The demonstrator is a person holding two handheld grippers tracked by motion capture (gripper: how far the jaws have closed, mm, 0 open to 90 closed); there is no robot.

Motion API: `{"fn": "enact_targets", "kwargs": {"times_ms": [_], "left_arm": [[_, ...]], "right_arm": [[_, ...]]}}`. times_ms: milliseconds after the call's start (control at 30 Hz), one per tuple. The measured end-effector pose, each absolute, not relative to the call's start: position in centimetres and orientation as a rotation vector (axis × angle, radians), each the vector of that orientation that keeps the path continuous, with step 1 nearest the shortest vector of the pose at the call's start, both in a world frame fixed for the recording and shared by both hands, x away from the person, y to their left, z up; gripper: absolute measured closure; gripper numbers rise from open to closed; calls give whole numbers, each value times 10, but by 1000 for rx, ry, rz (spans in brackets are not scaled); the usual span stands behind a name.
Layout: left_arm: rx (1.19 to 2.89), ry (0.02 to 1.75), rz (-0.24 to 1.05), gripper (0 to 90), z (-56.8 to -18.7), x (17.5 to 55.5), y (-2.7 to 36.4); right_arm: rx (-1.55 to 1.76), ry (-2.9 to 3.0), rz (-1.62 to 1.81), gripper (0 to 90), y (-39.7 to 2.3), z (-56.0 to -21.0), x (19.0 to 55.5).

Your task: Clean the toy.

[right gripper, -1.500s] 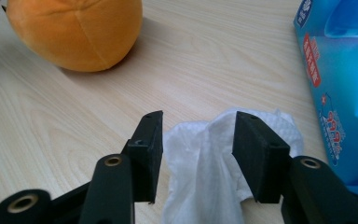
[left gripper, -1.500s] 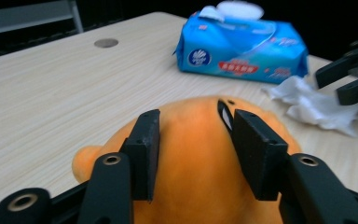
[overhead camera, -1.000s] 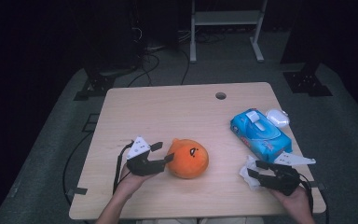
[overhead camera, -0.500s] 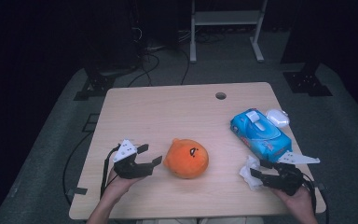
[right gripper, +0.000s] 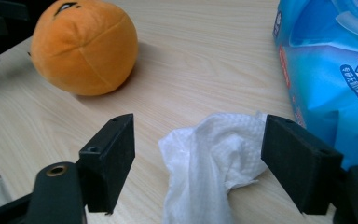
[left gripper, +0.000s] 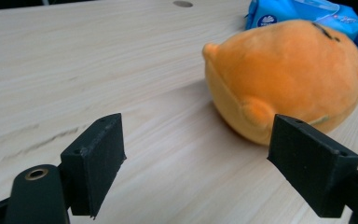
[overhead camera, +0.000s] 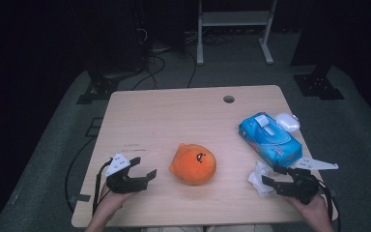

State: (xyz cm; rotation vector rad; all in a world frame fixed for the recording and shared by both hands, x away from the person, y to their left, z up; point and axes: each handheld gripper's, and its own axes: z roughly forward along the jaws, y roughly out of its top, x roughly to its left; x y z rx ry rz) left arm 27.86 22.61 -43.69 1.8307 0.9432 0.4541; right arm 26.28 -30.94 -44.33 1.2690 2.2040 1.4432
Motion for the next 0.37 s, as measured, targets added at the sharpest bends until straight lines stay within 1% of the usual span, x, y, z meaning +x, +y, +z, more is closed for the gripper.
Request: {"fn": "enact_targets", "kwargs": {"times_ms": [200,367], "left_arm": [[1809,979,463,161,-445,272,235],[1810,994,473,155,-449,272,237]], "right_arm": [[1286,2185,1485,205,-314,-442,259],[1302,2130,1531,209,-318,-441,257]]}}
